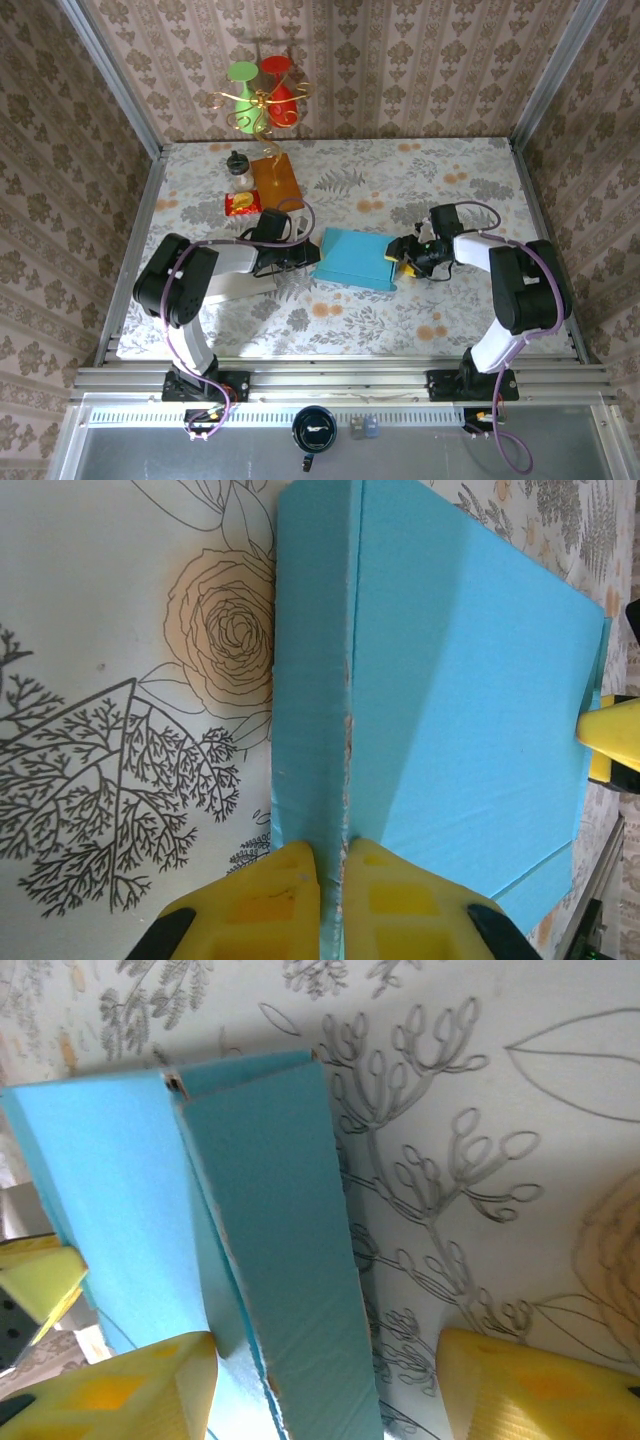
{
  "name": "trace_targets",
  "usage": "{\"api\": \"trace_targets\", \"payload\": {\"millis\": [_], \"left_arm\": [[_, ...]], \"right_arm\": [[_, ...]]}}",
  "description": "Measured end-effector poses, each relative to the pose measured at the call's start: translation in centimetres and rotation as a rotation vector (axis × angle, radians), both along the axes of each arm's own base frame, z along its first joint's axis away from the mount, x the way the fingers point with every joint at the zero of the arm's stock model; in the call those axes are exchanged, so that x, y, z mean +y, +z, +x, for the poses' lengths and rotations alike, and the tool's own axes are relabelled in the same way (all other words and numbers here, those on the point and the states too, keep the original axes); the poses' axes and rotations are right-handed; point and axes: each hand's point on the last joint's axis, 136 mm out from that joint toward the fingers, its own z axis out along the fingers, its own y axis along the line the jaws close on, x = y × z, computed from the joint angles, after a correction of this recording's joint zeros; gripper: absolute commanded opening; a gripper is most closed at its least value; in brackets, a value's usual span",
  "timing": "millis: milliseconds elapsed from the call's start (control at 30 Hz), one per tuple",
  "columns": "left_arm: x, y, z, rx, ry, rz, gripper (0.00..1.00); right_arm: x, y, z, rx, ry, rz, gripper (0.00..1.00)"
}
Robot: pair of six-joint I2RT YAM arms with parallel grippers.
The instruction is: Fold the paper box
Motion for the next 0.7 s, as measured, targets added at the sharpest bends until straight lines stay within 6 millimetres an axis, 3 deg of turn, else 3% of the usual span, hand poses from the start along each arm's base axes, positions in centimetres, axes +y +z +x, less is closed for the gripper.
{"api": "trace_targets", "payload": {"millis": [467, 700], "left_arm": [[0.7, 0.0, 0.8, 0.012, 0.056, -0.04, 0.03], [0.8, 0.1, 1.1, 0.005, 0.064, -0.057, 0.03]], "right_arm": [[3.4, 0.9, 0.8, -0.077, 0.055, 0.162, 0.61], [4.2, 1.0, 1.2, -0.078, 0.053, 0.198, 0.53]]}}
